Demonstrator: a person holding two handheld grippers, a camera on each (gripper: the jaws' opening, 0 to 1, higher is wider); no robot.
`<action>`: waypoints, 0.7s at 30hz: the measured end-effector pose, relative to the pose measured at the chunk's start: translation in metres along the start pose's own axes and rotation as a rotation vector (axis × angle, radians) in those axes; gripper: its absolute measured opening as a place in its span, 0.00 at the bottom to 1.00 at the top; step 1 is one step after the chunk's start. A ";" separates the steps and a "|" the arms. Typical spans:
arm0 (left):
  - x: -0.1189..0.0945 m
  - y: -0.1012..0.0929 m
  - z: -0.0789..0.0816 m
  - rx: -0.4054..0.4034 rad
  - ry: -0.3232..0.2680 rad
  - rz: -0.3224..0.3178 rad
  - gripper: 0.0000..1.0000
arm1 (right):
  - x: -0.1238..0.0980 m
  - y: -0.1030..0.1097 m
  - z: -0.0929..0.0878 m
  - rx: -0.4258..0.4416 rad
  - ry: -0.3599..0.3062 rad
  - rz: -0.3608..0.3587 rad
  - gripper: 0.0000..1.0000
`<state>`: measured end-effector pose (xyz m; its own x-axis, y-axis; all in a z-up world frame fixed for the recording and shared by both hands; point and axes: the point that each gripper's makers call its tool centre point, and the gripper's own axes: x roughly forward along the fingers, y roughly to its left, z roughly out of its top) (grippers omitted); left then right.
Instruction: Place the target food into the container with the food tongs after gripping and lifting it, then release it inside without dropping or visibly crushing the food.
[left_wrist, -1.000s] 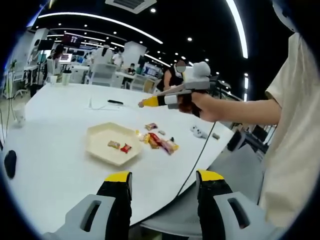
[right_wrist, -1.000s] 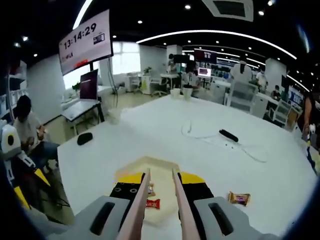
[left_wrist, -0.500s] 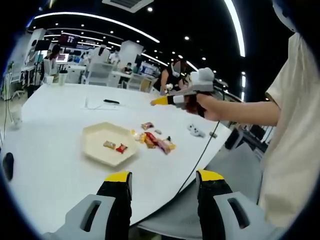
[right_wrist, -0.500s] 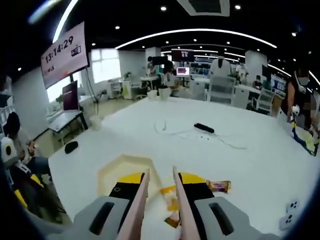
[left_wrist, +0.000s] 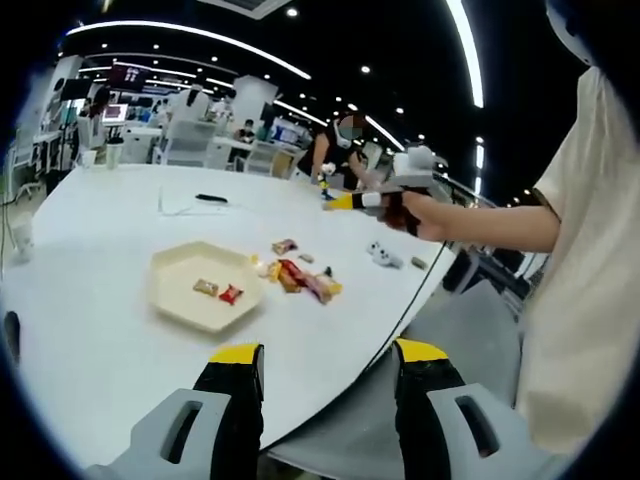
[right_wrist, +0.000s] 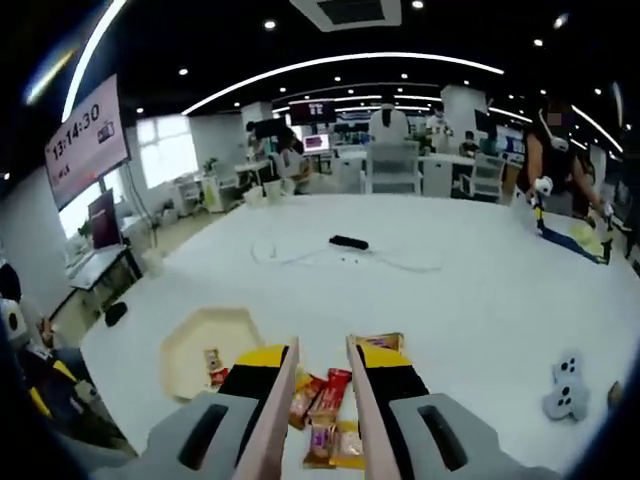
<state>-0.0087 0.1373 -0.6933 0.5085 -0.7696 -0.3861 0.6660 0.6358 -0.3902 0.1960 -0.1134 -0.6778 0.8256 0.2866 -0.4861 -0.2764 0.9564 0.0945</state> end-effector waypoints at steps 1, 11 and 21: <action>0.000 0.000 0.000 0.001 0.002 -0.002 0.51 | -0.001 -0.002 -0.001 0.001 0.001 -0.005 0.26; 0.003 -0.002 -0.004 0.001 0.022 -0.010 0.50 | -0.010 -0.035 -0.019 0.032 0.022 -0.079 0.26; 0.006 -0.005 -0.006 0.001 0.035 -0.015 0.51 | -0.016 -0.047 -0.043 0.038 0.066 -0.095 0.26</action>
<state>-0.0125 0.1303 -0.6990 0.4790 -0.7765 -0.4095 0.6740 0.6242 -0.3952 0.1744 -0.1658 -0.7115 0.8128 0.1918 -0.5501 -0.1789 0.9808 0.0777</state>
